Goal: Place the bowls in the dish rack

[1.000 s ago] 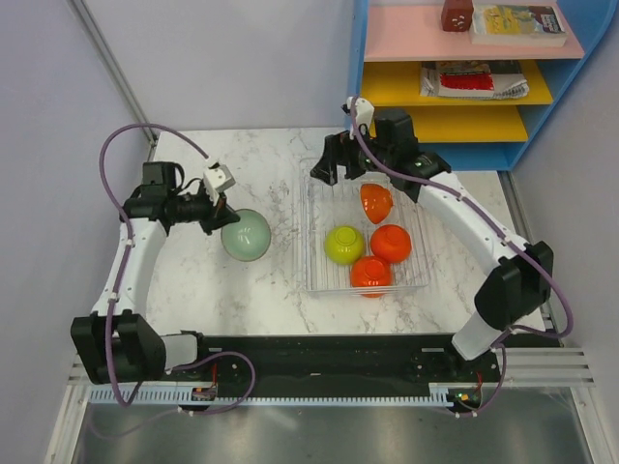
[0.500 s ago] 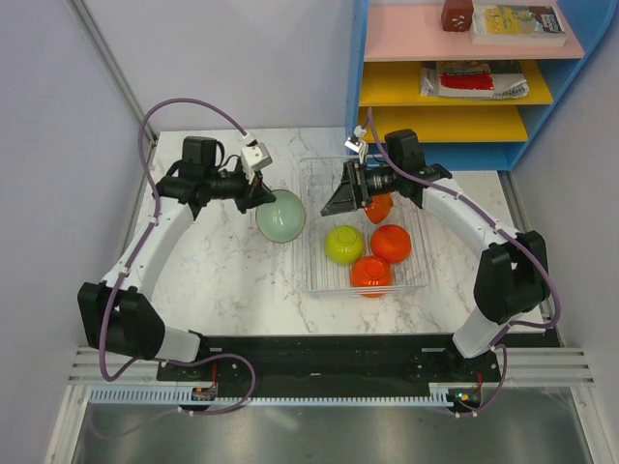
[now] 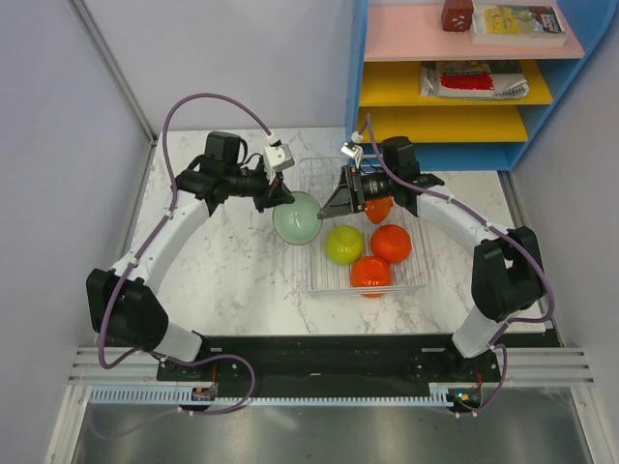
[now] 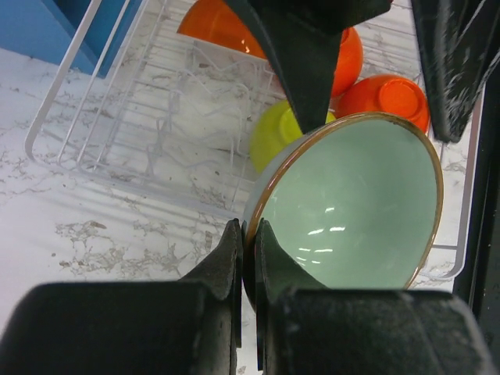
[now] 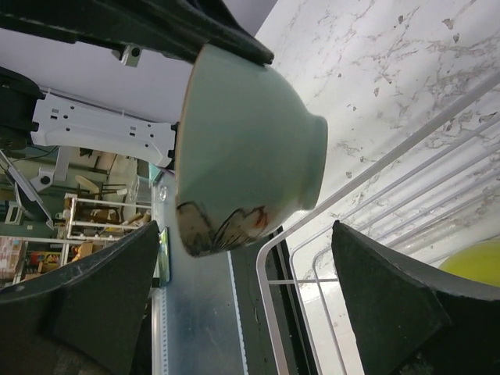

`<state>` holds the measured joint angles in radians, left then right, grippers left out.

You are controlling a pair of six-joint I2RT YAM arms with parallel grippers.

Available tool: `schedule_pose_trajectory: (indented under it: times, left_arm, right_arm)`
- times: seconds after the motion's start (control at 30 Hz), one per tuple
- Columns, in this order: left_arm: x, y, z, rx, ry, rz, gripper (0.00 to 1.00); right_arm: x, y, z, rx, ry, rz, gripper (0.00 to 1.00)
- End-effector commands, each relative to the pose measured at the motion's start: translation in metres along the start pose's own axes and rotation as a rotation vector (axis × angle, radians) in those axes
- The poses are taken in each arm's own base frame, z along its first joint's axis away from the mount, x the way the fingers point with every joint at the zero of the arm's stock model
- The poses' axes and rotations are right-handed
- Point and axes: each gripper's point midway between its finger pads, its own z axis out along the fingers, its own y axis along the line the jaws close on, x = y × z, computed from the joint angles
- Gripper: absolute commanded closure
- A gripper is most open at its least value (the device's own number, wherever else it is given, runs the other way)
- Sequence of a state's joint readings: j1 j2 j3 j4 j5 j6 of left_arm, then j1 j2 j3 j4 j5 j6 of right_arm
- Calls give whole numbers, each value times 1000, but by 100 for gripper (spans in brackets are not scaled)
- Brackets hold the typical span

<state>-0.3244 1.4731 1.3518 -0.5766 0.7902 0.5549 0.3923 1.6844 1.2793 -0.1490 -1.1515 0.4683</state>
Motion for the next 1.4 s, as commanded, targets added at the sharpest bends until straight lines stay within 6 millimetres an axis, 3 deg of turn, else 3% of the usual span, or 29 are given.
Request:
schedule_pose_trajectory:
  times: [0.0,0.37,0.5,0.63,0.8,0.9,1.37]
  left_arm:
    - [-49,-13,-2,49,-109,62,98]
    - [-50,-31,13,107,-85,80,98]
    - [-50,-32,13,105,-83,86,98]
    - [-50,-30,12,90,-78,97,98]
    - [-50,-26,9,64,-71,119,98]
    - [-51,-25,8,55,-68,129,98]
    - [-58,-17,4,15,-65,172,98]
  right_arm:
    - [-3,-2,9,-33,1,-42,2]
    - [-1,3,16,-69,11,-36,2]
    - [-1,6,15,-89,7,-44,13]
    - [2,9,14,-110,18,-39,18]
    - [7,13,12,-144,43,-31,5]
    - [10,15,11,-157,56,-31,2]
    - [16,9,6,-191,81,-5,10]
